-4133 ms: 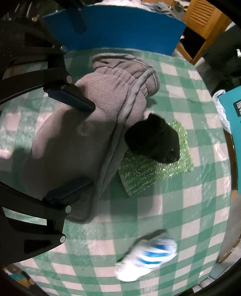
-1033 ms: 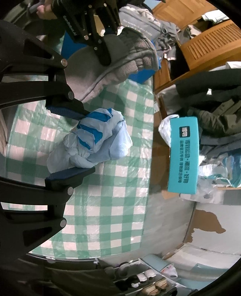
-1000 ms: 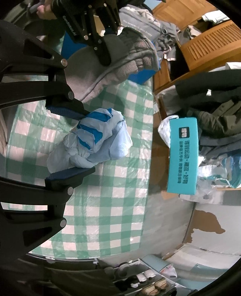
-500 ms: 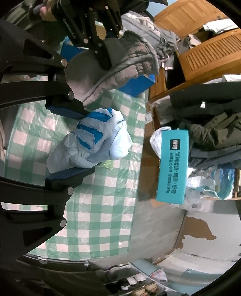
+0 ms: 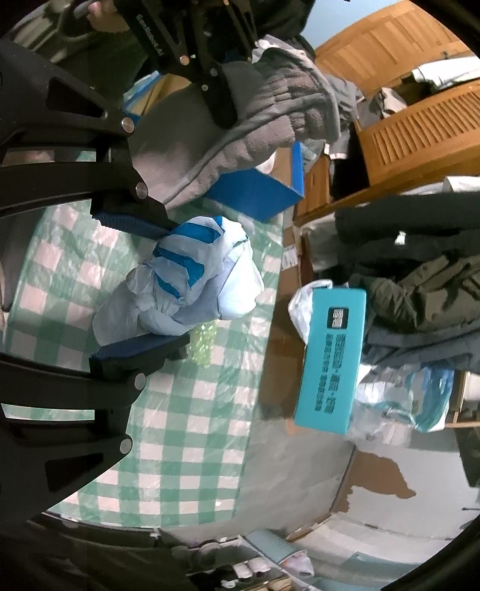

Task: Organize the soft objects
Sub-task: 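Lift the grey fleece cloth and blue-white sock and carry them toward the box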

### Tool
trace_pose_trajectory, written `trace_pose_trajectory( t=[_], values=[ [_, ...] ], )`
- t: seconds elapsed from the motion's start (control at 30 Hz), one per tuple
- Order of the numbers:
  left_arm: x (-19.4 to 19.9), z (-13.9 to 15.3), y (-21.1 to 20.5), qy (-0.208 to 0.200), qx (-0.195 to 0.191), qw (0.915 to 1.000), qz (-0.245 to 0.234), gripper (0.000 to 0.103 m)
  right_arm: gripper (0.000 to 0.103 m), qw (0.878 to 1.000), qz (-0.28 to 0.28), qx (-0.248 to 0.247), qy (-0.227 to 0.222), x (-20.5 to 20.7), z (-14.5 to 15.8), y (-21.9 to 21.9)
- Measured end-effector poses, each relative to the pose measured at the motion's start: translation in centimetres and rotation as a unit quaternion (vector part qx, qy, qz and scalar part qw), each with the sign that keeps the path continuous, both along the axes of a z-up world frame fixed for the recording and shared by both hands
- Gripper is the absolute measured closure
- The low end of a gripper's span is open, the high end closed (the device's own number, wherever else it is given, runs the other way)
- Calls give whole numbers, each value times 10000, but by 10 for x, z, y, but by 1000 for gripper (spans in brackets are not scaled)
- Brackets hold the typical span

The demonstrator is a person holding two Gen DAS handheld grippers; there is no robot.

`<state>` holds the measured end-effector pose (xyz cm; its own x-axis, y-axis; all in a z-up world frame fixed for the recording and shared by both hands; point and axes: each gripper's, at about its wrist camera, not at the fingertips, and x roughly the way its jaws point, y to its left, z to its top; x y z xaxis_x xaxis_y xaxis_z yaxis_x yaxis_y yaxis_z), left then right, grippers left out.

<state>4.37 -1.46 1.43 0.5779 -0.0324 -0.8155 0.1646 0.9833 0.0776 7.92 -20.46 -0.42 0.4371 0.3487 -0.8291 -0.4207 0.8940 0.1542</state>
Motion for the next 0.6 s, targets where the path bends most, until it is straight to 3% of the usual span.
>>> trace_pose_trajectory(
  t=[0.33,0.6],
  values=[
    [-13,30,47,-303,-31,9988,393,76,55,9993,354,66,-81,-3,8,42],
    [-22,32,84,-346,67,9976,601,76,55,9979,651,58,-21,-6,6,81]
  ],
)
